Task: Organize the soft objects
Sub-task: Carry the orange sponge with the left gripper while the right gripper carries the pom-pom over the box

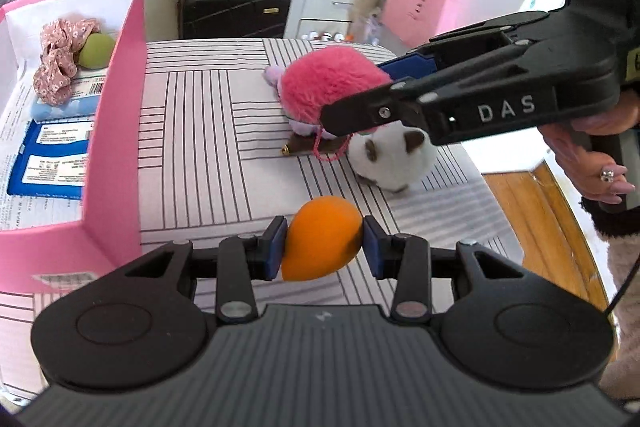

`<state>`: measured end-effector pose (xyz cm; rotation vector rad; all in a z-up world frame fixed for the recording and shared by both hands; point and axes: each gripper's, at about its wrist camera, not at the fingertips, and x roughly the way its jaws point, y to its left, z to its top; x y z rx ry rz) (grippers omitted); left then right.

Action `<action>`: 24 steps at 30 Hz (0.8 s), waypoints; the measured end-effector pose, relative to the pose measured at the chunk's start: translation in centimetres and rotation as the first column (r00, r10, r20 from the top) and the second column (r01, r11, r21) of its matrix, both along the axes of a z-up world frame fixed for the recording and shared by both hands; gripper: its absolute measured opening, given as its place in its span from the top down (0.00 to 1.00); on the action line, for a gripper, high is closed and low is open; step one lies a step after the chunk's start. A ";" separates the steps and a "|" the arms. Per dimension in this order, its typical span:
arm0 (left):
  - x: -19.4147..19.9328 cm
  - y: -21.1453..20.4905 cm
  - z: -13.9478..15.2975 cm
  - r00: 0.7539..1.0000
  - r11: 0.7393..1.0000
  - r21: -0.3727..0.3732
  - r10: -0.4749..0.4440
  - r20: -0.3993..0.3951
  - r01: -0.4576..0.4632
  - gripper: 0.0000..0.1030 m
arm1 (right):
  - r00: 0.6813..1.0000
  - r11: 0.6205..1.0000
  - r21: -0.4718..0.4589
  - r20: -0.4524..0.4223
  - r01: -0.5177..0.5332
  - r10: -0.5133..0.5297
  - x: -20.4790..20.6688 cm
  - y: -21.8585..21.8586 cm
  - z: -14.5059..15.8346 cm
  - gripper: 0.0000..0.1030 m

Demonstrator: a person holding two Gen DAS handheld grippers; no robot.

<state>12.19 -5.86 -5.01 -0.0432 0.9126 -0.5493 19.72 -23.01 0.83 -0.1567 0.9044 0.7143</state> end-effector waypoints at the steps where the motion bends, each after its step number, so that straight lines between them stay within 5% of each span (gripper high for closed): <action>1: -0.3 0.2 0.1 1.000 1.000 0.010 -0.011 0.005 0.010 0.62 | 1.000 1.000 0.001 0.008 0.001 -0.001 -0.6 0.0 0.1 0.57; 10: -2.3 3.6 2.6 0.996 0.996 0.020 -0.088 -0.014 0.088 0.62 | 0.999 0.999 0.051 0.040 0.004 -0.006 -4.7 0.6 0.9 0.56; 24: -7.1 8.9 7.8 0.990 0.997 0.003 -0.076 0.119 0.076 0.62 | 0.993 0.994 0.084 0.108 -0.063 0.054 -7.7 3.8 4.7 0.56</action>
